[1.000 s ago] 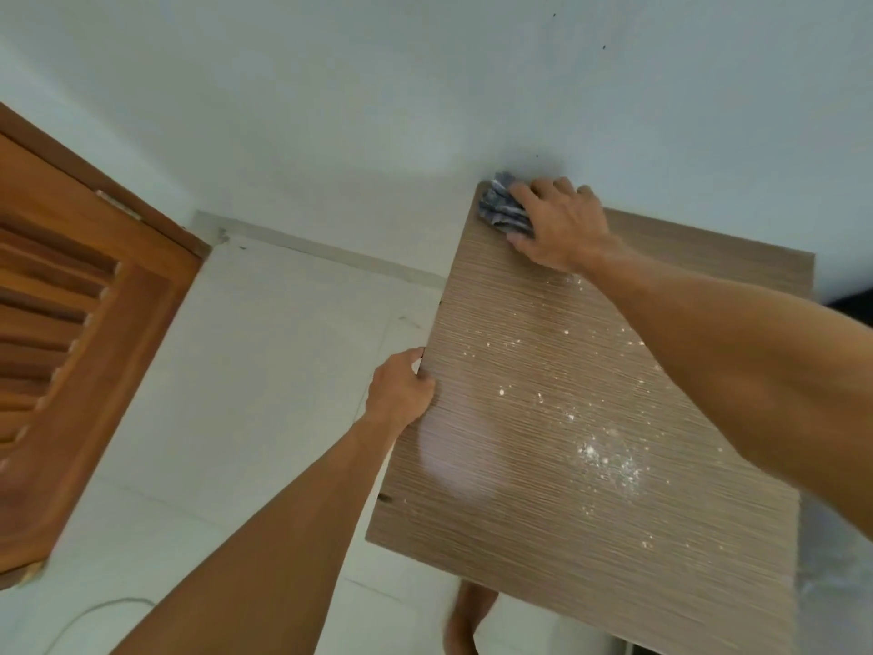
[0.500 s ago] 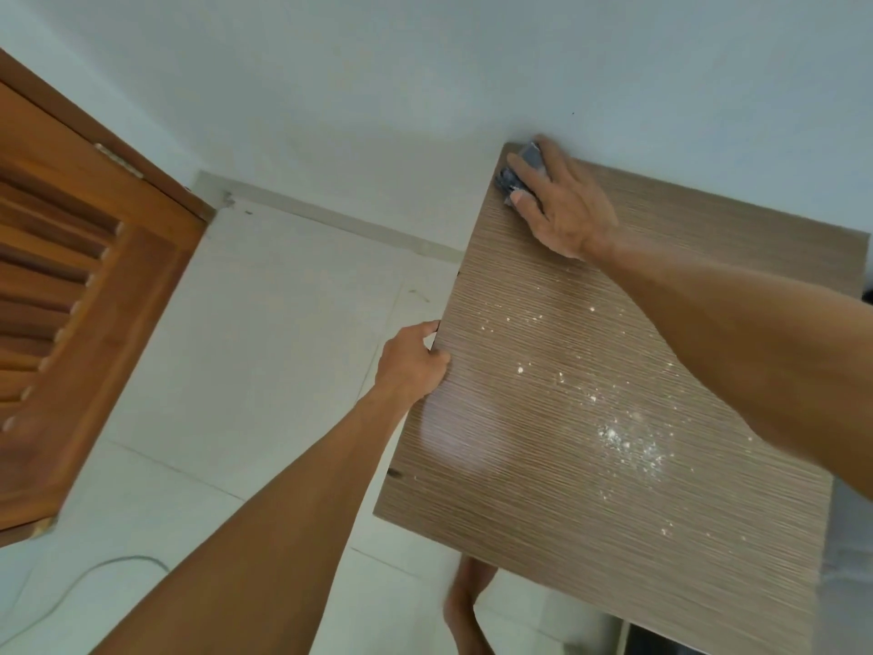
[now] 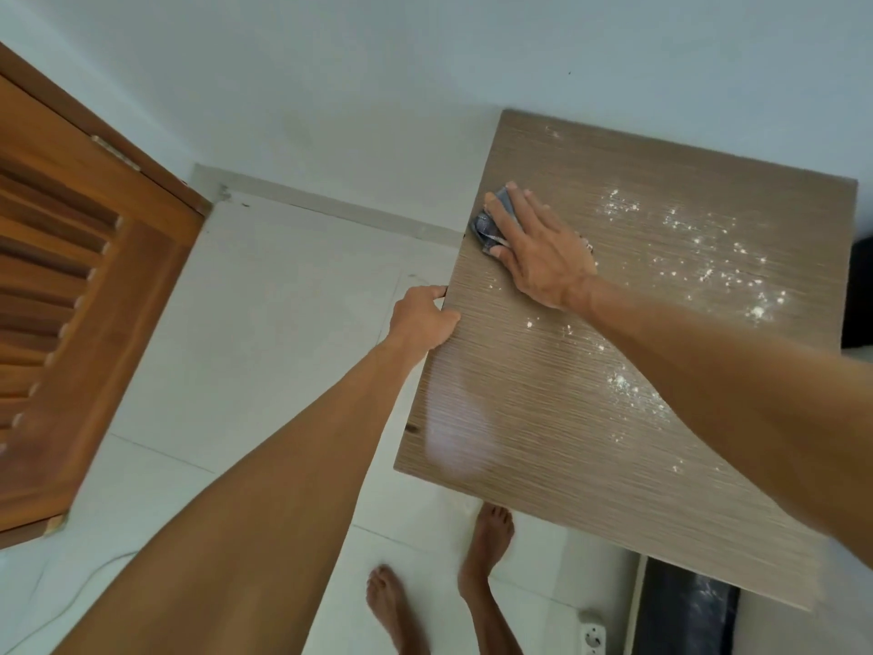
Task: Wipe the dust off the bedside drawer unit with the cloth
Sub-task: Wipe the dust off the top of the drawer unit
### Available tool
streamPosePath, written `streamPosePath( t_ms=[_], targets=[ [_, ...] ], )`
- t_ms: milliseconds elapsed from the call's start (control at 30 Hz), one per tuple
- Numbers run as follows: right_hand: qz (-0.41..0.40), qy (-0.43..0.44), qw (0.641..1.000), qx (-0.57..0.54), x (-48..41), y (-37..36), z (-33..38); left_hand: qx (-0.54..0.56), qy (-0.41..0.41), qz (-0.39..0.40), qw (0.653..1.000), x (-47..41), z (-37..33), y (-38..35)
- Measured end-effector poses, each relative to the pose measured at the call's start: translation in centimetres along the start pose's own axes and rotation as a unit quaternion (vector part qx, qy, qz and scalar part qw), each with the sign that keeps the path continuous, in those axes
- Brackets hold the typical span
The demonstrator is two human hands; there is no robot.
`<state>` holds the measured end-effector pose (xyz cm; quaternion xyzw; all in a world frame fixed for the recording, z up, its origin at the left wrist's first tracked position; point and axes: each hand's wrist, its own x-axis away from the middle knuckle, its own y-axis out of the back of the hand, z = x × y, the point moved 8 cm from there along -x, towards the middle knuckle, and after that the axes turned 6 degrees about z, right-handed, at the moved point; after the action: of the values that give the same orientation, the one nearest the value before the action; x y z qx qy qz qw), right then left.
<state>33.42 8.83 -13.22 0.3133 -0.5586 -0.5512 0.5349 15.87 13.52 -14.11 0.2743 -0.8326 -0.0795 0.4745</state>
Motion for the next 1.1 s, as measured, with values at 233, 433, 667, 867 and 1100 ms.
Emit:
streamPosePath(
  t_ms=[233, 433, 667, 867, 1100],
  targets=[
    [0.000, -0.018, 0.999, -0.045, 4.9, -2.3, 5.3, 0.134, 0.023, -0.046, 0.990, 0.5, 2.2, 0.9],
    [-0.023, 0.011, 0.999, -0.034, 9.6, -4.4, 10.6, 0.164, 0.035, -0.035, 0.985, 1.8, 4.4, 0.5],
    [-0.053, 0.007, 0.998, -0.044, 14.3, -5.7, 14.8, 0.154, 0.027, -0.028, 0.987, 4.9, 7.3, 0.0],
    [-0.075, 0.020, 0.996, -0.046, 17.1, -6.9, 17.7, 0.143, 0.018, -0.013, 0.990, 6.9, 9.4, -0.4],
    [-0.084, 0.035, 0.995, -0.041, 19.8, -7.3, 20.5, 0.126, 0.014, -0.009, 0.992, 9.1, 10.5, -0.5]
  ],
)
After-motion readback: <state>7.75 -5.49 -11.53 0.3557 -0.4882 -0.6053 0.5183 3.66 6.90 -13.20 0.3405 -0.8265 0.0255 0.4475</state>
